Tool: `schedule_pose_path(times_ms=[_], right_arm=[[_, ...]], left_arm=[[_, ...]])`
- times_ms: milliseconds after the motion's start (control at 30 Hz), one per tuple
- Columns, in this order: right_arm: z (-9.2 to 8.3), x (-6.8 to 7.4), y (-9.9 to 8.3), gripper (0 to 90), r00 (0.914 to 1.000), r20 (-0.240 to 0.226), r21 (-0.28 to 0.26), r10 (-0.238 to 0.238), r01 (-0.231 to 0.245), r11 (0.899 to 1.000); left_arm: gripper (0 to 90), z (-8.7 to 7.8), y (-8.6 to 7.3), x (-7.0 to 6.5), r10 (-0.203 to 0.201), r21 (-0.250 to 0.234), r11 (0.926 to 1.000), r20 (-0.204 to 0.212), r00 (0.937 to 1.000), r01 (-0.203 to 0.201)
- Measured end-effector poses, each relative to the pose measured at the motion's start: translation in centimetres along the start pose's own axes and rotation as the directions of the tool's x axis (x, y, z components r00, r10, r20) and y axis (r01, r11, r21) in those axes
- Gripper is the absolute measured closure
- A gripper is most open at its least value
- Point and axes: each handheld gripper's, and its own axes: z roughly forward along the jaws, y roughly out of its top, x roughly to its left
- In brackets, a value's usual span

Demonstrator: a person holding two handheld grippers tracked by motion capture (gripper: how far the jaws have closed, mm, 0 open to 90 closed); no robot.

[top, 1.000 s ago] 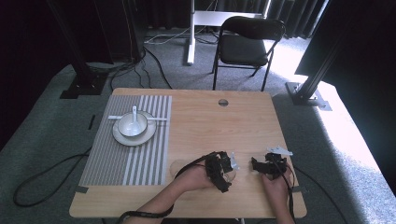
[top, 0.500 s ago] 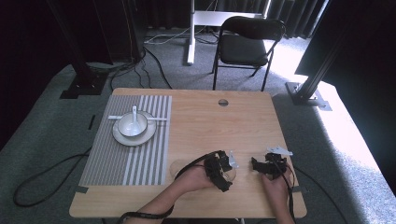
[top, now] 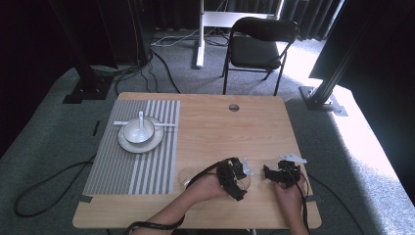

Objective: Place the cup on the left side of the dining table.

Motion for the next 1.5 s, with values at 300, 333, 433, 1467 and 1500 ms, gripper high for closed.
schedule_pose_path(times_ms=[300,333,433,1467,1500], right_arm=[[0.0,0.0,0.0,12.0,1.0000,0.000,0.000,0.000,0.000,1.000],[0.0,0.0,0.0,12.0,1.0000,0.000,0.000,0.001,-0.001,1.000],[0.0,0.0,0.0,12.0,1.0000,0.000,-0.001,0.000,0.000,1.000],[0.0,0.0,0.0,12.0,1.0000,0.000,0.001,0.001,-0.001,1.000],[0.0,0.0,0.0,12.0,1.0000,0.000,0.000,0.000,0.000,1.000]], left_arm=[[18.7,-0.9,0.6,0.9,-0.025,-0.024,0.9994,-0.030,0.9992,0.024],[18.7,-1.0,0.7,0.9,-0.025,-0.024,0.9994,-0.030,0.9992,0.024],[18.7,-1.4,0.9,1.3,-0.037,-0.033,0.9988,-0.030,0.9989,0.036],[18.7,-5.4,-0.2,6.5,-0.147,-0.029,0.9891,-0.146,0.9782,0.145],[18.7,-5.4,-0.5,6.7,-0.147,-0.022,0.9891,-0.154,0.9770,0.146]])
